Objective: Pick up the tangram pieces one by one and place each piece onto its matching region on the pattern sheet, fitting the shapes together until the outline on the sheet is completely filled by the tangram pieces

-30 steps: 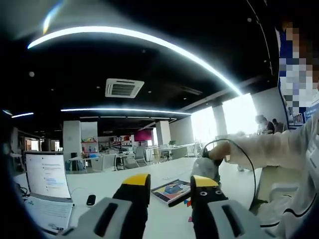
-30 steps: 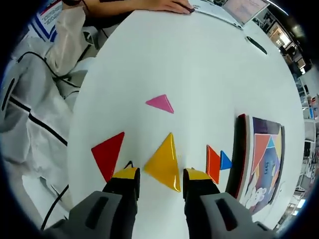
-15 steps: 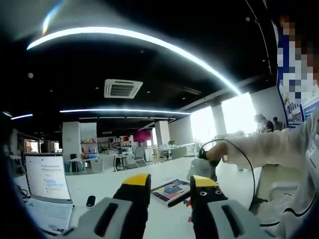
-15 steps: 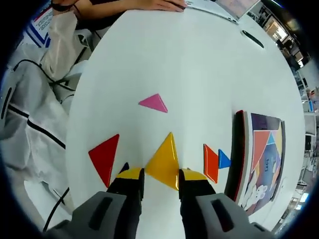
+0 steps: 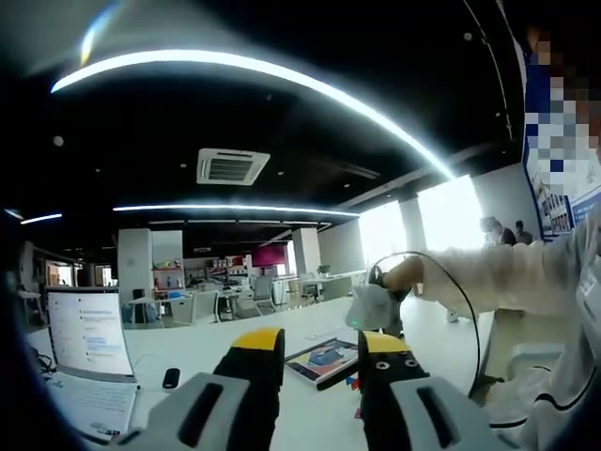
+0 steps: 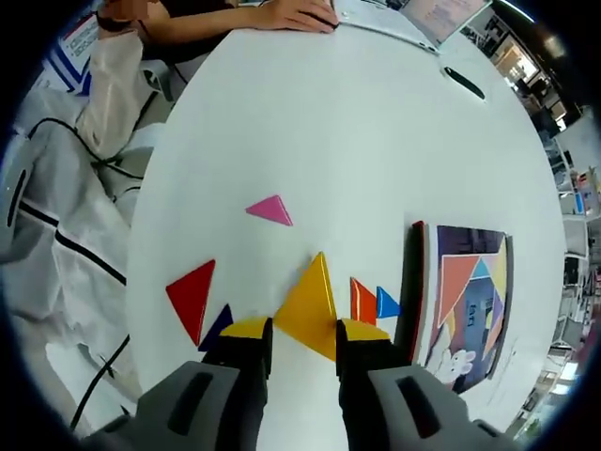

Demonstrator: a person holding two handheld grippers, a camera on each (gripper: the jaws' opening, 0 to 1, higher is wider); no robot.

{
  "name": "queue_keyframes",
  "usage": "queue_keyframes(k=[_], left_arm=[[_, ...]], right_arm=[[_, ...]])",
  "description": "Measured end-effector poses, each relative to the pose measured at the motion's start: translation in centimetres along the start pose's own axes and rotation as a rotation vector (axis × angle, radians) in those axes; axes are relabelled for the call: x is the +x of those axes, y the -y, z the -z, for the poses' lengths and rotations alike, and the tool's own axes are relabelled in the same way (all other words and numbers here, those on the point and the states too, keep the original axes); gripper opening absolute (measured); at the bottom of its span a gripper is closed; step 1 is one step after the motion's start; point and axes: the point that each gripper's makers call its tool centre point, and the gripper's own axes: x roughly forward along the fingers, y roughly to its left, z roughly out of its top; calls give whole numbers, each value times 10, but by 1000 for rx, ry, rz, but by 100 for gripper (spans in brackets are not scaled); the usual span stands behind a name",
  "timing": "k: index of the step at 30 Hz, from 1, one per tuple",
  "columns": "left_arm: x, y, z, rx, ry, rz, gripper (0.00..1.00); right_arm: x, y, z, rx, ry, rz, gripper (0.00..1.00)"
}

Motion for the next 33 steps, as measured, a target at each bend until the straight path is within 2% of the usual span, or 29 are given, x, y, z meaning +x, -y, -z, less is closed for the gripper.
queue_keyframes(k=[6, 13, 20, 22, 30, 33], left_arm=[[-5, -8, -2, -9, 10, -14, 32], [-10, -17, -2, -19, 24, -29, 32], [-15, -27, -3, -24, 27, -59, 32], [-16, -26, -3, -22, 29, -59, 32], [-18, -24, -2, -26, 34, -49, 32], [-15, -25, 3, -24, 18, -60, 32]], right_arm=[[-22, 24, -6, 49, 6, 41, 28], [-36, 55, -12, 115, 30, 81, 28], [-37, 81, -13, 143, 0, 97, 28], [-37, 81, -11, 138, -27, 101, 28], [-33, 97, -20, 154, -27, 104, 28], [-30, 104, -22, 159, -37, 108, 28]])
